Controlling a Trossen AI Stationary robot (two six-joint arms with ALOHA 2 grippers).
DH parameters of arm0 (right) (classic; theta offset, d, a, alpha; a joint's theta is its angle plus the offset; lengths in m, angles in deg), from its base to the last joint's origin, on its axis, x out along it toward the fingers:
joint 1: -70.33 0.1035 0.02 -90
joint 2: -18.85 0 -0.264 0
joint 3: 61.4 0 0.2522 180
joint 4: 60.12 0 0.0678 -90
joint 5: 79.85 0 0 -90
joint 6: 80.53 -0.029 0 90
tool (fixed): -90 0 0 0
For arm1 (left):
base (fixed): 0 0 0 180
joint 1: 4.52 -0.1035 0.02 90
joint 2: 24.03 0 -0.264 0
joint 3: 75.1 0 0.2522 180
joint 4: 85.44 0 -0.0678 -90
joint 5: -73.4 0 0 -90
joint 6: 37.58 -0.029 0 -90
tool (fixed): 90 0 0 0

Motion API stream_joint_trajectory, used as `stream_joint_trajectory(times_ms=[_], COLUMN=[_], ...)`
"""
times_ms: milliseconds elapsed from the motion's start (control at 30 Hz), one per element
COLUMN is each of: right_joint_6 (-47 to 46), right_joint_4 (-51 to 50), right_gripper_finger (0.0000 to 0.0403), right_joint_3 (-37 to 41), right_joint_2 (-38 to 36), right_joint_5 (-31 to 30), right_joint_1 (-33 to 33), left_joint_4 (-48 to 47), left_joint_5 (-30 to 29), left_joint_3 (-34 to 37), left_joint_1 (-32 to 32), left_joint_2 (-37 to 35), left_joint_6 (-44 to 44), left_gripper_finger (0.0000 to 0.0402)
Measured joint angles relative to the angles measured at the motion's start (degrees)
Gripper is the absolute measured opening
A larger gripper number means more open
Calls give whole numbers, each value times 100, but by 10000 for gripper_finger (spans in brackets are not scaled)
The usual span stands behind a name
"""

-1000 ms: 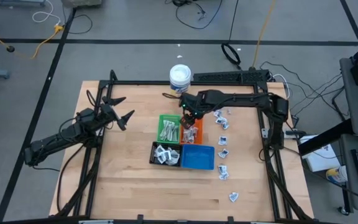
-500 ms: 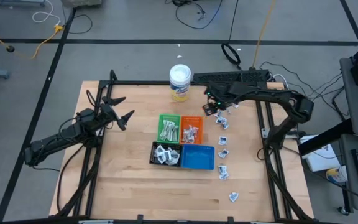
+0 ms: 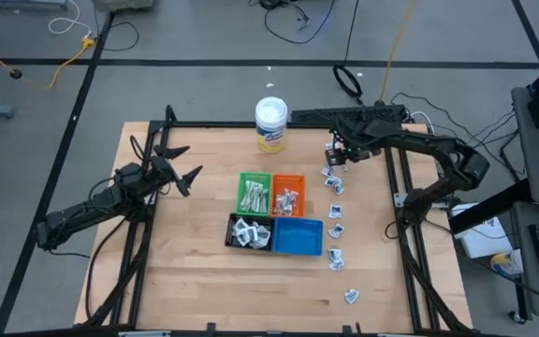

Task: Pick & Place First Aid Supplies
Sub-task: Put the ointment pack into the orange bin

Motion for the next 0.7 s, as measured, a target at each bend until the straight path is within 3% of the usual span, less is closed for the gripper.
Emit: stream_joint_trajectory(times_ms=[333, 567, 700], right_joint_6=[94, -52, -150], right_joint_4=[1087, 1092, 1081], right_gripper_finger=[214, 214, 194], right_joint_3=[371, 583, 656], right_joint_2=[448, 694, 796], right_joint_5=[35, 185, 387], right_joint_1=[-27, -38, -42], left_joint_4=[-2, -8, -10], left_joint_5=[-3, -58, -58], left_joint_3=[0, 0, 0], left_joint_1=[0, -4, -4], left_joint_2=[0, 0, 0], left_joint_6=[-1, -1, -24], left_gripper_finger=[392, 392, 392])
